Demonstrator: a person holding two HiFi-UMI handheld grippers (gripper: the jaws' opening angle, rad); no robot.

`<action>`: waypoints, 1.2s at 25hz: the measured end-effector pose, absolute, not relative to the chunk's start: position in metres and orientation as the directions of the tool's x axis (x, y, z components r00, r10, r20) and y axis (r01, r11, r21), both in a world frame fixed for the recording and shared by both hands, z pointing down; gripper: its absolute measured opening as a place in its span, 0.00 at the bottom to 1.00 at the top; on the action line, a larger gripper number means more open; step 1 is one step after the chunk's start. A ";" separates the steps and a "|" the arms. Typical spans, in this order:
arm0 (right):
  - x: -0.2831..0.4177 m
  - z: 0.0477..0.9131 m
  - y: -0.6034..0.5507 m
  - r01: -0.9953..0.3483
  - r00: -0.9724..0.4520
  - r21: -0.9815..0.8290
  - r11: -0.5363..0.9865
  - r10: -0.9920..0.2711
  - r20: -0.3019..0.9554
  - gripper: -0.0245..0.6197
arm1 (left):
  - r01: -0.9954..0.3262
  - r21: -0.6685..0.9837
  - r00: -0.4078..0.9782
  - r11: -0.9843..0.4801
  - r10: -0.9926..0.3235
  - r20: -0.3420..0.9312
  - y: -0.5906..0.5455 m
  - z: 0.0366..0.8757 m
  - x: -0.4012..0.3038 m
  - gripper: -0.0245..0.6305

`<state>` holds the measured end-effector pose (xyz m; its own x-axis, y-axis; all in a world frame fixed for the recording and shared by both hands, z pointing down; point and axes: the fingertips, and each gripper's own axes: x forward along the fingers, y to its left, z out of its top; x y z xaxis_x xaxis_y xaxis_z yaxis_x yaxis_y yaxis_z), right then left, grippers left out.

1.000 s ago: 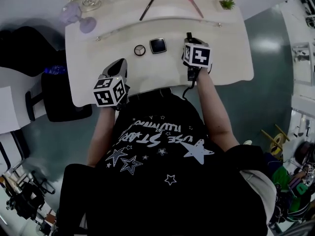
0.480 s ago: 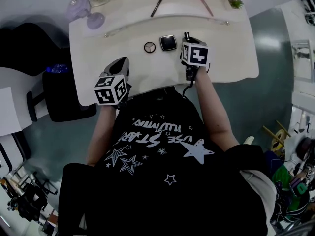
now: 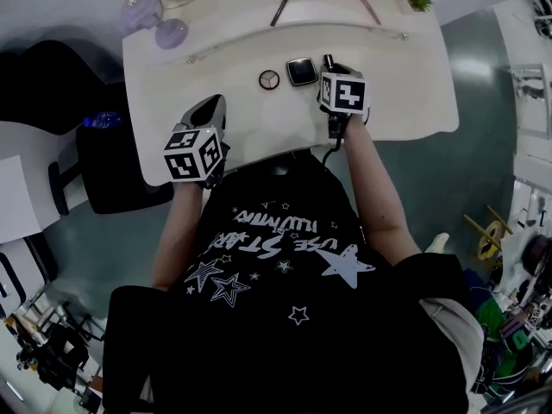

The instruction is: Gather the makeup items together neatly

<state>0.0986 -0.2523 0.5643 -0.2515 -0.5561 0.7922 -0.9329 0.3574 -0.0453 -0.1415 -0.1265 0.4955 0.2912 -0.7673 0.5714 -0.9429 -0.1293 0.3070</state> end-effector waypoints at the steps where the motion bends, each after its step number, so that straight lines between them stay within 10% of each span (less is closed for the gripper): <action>1: 0.098 0.565 -0.252 -0.933 -0.250 -0.044 0.358 -0.554 0.794 0.24 | -0.942 0.308 0.292 -0.130 -0.768 0.570 -0.127 0.495 -0.142 0.04; 30: 0.040 0.477 -0.276 -0.932 -0.329 -0.103 0.346 -0.693 0.641 0.37 | -0.940 0.288 0.306 -0.183 -0.825 0.475 -0.161 0.462 -0.166 0.04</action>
